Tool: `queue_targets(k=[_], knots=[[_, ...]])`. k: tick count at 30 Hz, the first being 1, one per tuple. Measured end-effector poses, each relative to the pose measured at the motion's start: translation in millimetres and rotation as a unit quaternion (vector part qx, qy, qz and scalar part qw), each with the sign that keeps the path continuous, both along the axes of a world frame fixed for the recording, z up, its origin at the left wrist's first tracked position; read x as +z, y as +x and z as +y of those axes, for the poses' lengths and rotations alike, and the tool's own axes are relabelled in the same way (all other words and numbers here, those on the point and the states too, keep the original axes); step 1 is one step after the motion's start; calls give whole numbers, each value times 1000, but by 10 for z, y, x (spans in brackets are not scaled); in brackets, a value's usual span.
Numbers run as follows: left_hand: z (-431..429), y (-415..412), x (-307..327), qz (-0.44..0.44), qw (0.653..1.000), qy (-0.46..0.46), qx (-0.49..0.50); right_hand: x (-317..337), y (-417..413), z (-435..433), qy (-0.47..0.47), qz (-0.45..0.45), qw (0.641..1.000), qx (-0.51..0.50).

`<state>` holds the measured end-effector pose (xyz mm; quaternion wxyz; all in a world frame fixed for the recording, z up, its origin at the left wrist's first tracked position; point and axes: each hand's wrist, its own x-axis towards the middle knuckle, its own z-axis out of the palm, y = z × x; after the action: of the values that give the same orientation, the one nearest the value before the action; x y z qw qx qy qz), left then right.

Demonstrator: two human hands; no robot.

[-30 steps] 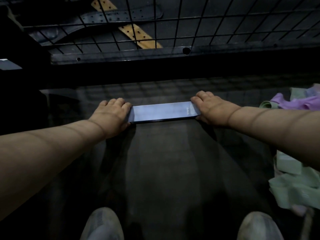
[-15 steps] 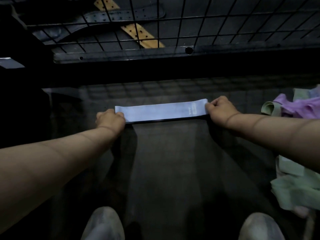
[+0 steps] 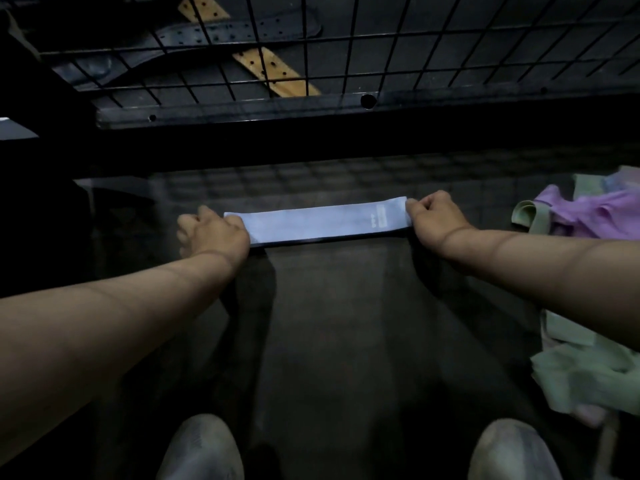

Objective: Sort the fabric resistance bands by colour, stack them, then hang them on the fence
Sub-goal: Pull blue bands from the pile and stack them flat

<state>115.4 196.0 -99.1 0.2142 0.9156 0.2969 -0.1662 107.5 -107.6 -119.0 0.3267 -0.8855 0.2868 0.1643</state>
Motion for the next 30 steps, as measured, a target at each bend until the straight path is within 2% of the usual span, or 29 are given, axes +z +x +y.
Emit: queue_targets(k=[3, 6, 8, 10, 12, 14, 16, 18, 21, 24, 27, 30], knots=[[-206, -18, 133, -69, 995, 18, -69, 55, -129, -184, -29, 23, 999, 19], [-476, -82, 256, -114, 978, -11, -173, 153, -412, -450, -116, 57, 982, 137], [-708, -171, 358, -125, 960, -40, -248, 264, -683, -716, -193, 63, 940, 274], [-922, -273, 466, -121, 936, -57, -325, 378, -944, -1009, -233, 39, 870, 433], [-1141, -379, 595, -100, 899, -70, -421, 459, -1187, -1367, -261, 48, 832, 487], [-1349, -464, 704, -67, 834, -79, -541, 539, -1394, -1620, -275, 93, 843, 452], [-1593, -516, 793, -21, 767, -66, -637, 555, -1524, -1794, -285, 121, 888, 340], [-1900, -572, 866, 18, 728, -49, -683, 576, -1546, -1991, -268, 140, 929, 213], [-2366, -679, 965, 49, 710, -29, -702, 605, -1571, -2246, -217, 174, 947, 159], [-2829, -786, 985, 72, 698, -16, -712, 634, -1658, -2326, -165, 133, 961, 179], [-3187, -878, 917, 89, 709, -36, -699, 622, -1748, -2213, -120, 114, 957, 237], [-3418, -978, 839, 106, 731, -75, -670, 565, -1814, -2245, -126, 75, 954, 263]])
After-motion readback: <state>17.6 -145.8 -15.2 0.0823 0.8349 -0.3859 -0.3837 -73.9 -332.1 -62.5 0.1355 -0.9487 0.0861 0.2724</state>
